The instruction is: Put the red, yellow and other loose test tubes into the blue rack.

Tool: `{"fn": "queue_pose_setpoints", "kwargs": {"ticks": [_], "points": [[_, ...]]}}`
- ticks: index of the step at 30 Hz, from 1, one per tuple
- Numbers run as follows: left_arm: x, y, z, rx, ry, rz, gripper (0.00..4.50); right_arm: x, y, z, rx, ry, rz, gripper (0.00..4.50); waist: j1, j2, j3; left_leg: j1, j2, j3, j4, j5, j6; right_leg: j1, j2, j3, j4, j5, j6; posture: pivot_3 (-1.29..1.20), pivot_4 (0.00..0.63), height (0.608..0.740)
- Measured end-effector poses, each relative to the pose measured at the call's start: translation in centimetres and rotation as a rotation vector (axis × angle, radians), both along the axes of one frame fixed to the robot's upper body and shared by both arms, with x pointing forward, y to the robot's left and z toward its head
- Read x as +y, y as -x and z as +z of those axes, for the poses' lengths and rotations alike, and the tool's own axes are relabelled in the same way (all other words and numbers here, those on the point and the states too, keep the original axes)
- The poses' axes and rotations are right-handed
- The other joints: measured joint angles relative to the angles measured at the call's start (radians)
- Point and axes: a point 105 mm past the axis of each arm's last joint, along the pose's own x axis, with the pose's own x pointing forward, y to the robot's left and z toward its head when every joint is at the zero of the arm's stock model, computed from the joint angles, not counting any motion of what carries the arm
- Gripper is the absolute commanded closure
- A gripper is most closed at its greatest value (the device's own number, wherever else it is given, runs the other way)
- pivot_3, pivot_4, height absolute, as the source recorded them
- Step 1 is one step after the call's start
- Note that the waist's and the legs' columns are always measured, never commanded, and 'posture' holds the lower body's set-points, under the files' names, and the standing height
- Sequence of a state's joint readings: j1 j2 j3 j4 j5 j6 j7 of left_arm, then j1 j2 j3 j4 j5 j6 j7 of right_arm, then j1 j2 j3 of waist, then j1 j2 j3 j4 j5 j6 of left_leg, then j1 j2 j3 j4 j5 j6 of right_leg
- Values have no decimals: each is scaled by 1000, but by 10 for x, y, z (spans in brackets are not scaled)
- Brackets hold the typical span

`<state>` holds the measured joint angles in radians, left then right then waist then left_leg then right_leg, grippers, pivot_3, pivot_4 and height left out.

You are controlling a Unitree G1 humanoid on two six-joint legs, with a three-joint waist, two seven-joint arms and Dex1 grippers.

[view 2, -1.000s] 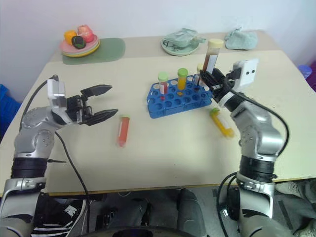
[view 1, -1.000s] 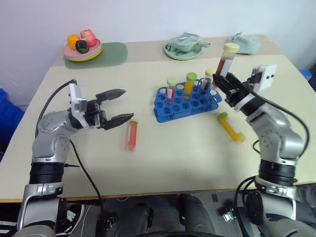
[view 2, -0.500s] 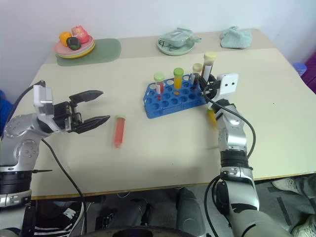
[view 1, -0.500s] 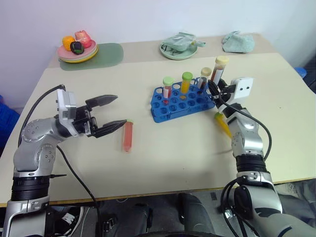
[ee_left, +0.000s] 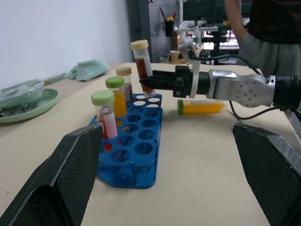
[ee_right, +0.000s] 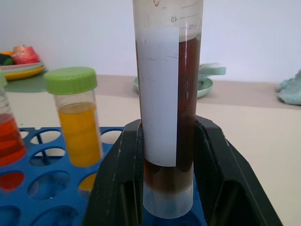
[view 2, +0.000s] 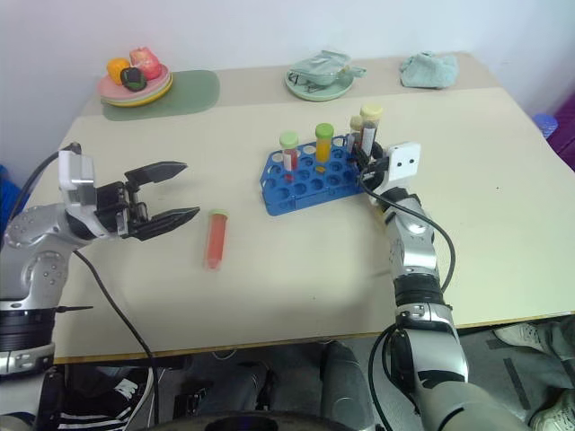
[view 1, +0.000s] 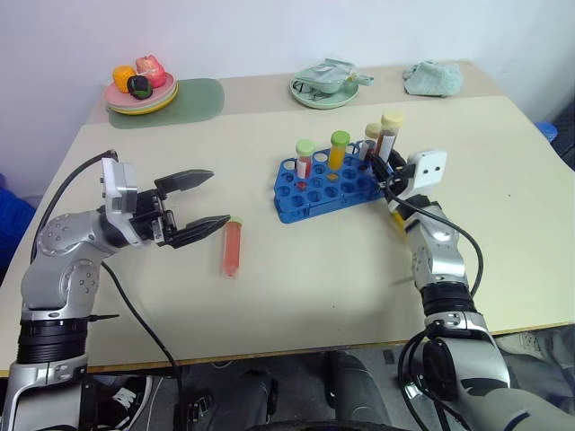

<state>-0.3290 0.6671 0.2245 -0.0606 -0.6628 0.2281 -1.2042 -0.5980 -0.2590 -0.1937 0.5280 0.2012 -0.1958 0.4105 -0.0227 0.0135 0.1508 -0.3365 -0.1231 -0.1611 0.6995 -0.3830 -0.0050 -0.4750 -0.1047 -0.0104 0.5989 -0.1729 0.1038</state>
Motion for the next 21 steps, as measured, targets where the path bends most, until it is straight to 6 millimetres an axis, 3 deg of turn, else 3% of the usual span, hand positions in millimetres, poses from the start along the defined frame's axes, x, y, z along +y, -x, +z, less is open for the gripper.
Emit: {"fn": "queue_pose_setpoints", "kwargs": {"ticks": [21], "points": [[0,0,0,1,-1,-6,0,-3,3,-14,18,6,-30,3667,0,0,0,0,0,1,0,0,0,0,0,1,0,0,0,0,150,740]]}}
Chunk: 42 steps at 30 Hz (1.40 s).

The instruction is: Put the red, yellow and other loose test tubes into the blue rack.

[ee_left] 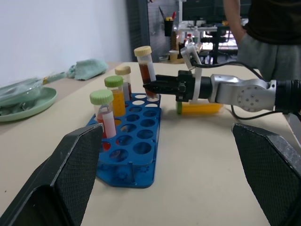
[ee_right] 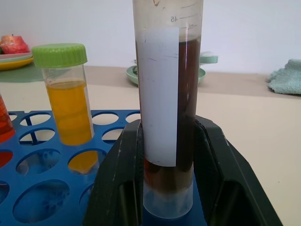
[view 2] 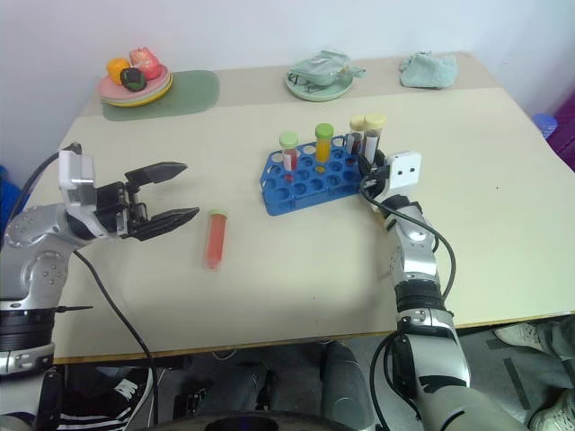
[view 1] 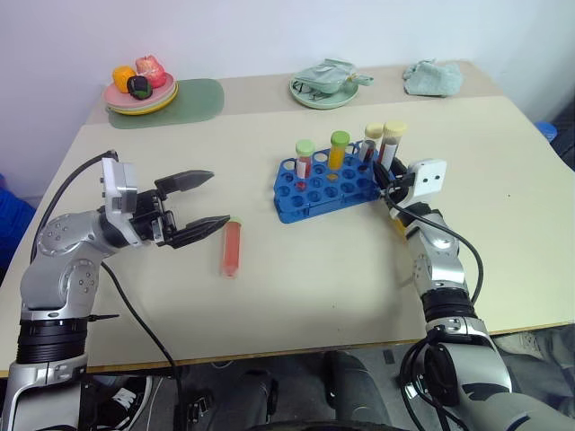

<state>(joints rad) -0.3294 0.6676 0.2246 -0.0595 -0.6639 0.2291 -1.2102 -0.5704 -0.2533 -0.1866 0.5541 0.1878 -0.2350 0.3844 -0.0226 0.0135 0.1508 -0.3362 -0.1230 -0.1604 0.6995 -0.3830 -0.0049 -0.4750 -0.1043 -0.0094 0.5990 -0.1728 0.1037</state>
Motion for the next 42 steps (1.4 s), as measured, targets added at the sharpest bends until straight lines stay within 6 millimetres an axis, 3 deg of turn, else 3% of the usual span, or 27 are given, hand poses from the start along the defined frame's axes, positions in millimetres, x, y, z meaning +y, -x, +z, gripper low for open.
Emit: {"fn": "queue_pose_setpoints", "kwargs": {"ticks": [15,22,23,29,32,38,42], "points": [[1,0,1,-3,-10,-3,0,1,-1,-9,20,-71,-17,3667,-2,0,0,0,0,0,0,0,0,0,0,0,0,0,0,0,150,740],[0,0,2,-6,-9,-3,0,-2,0,-9,31,-148,16,175,-8,0,0,0,0,0,0,0,0,0,0,0,0,0,0,0,150,740],[0,0,2,-6,-9,-3,0,-3,0,-9,33,-148,12,79,-10,0,0,0,0,0,0,0,0,0,0,0,0,0,0,0,150,740],[0,0,4,-7,-7,-6,0,-6,-1,-7,36,-130,6,79,-21,0,0,0,0,0,0,0,0,0,0,0,0,0,0,0,150,740],[-1,-1,5,-12,-6,-7,0,-4,2,6,31,-93,55,79,-21,0,0,0,0,0,0,0,0,0,0,1,0,0,0,0,150,740],[-1,0,3,-6,0,-6,0,2,30,22,115,-9,256,79,-12,0,0,0,0,0,0,0,0,0,0,1,0,0,0,0,150,740],[-3,0,-5,16,29,2,0,-14,58,21,262,79,330,79,6,1,0,0,0,1,0,0,0,0,0,2,-1,0,0,0,150,740]]}}
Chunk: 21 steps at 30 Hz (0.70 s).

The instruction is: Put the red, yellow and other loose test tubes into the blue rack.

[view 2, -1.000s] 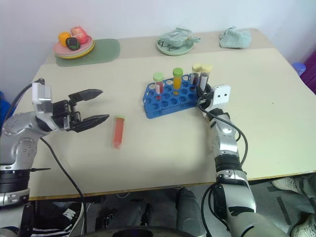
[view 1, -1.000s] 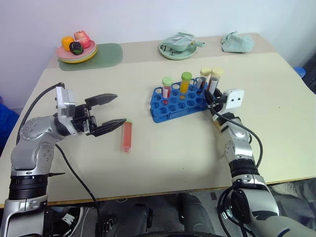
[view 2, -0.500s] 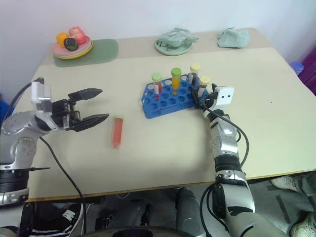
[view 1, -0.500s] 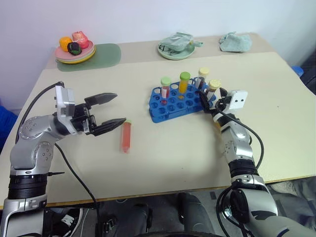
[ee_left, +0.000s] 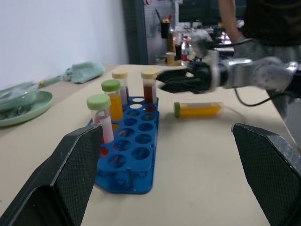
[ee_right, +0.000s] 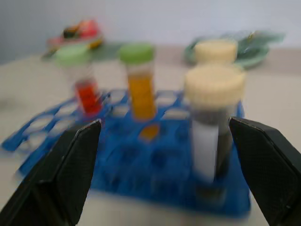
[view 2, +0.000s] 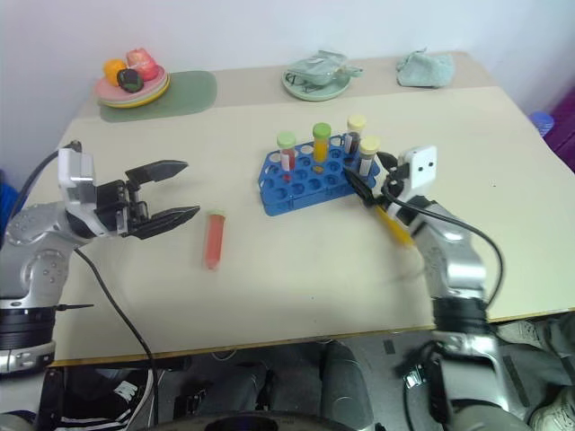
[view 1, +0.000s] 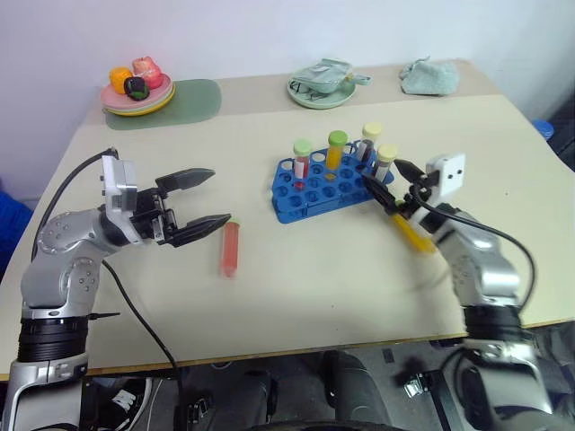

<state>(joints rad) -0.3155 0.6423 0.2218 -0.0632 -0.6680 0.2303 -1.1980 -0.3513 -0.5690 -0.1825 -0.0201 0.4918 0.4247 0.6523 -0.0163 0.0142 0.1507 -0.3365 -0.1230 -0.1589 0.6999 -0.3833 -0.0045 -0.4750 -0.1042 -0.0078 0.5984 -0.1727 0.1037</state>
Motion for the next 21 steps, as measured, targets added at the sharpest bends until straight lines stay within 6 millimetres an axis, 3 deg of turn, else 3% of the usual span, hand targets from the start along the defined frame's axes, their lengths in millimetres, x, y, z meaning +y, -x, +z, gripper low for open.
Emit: {"fn": "queue_pose_setpoints", "kwargs": {"ticks": [8,12,21], "points": [[-6,0,-2,-11,37,-11,0,-35,15,25,177,219,13,79,8,0,0,0,0,4,0,0,1,0,0,2,-1,1,0,0,150,740],[-8,1,-5,-8,49,-14,0,-51,23,16,391,419,-10,79,10,0,0,0,1,4,0,0,1,0,0,2,-2,1,0,0,150,740],[-11,10,-11,1,52,-11,0,-36,18,11,784,335,-66,79,16,-1,0,-1,5,11,0,-2,3,-1,1,4,-3,2,-1,0,150,740]]}}
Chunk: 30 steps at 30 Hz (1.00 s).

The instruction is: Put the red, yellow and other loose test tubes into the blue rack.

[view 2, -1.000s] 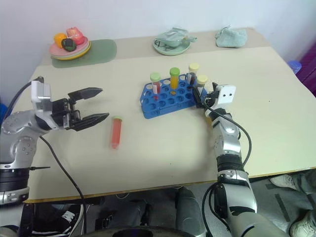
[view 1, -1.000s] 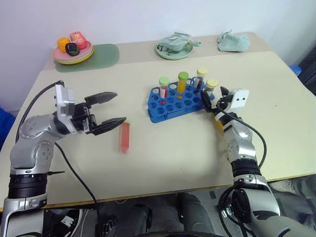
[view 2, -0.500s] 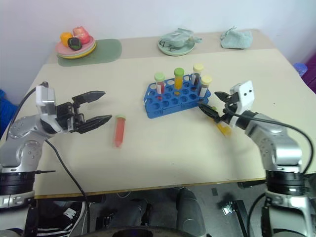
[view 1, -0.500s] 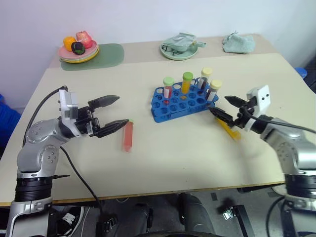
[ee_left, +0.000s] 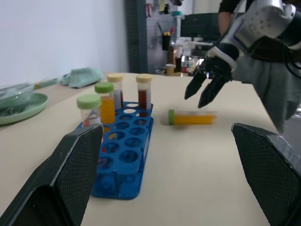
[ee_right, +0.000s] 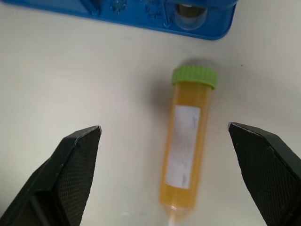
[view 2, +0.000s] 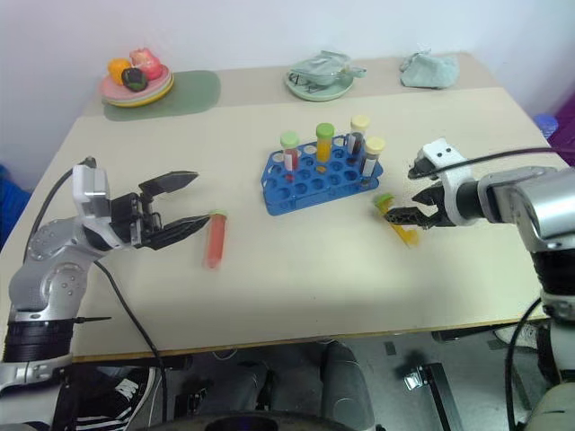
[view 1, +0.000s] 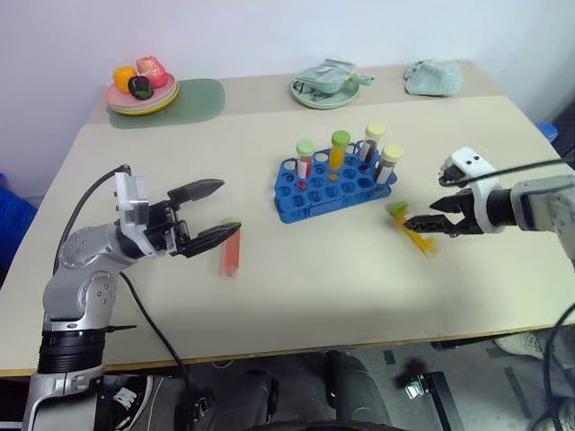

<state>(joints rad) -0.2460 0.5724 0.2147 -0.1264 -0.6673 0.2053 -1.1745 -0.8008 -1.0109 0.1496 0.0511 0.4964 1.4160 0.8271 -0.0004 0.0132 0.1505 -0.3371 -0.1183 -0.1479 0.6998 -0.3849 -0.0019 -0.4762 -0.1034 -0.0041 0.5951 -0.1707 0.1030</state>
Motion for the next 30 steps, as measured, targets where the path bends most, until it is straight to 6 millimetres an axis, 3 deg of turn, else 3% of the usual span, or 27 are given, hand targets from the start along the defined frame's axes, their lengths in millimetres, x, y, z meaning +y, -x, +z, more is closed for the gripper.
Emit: {"fn": "queue_pose_setpoints", "kwargs": {"ticks": [5,15,21,30], "points": [[1,5,-1,11,29,31,0,-3,6,-23,137,39,-55,79,20,0,0,-1,-1,1,1,0,1,-1,0,0,0,0,1,0,150,740],[-5,12,-1,8,81,58,0,-21,12,-24,177,171,-77,79,15,0,0,0,0,3,0,0,1,-1,0,0,0,1,1,0,150,740],[-7,12,-3,16,91,64,0,-3,15,-29,186,165,-74,79,15,0,0,0,0,3,0,0,1,-1,1,1,0,1,1,0,150,740],[-7,11,-3,17,96,70,0,-4,15,-36,173,170,-109,79,15,0,0,0,0,4,0,0,1,-1,1,1,0,1,1,0,150,740]]}}
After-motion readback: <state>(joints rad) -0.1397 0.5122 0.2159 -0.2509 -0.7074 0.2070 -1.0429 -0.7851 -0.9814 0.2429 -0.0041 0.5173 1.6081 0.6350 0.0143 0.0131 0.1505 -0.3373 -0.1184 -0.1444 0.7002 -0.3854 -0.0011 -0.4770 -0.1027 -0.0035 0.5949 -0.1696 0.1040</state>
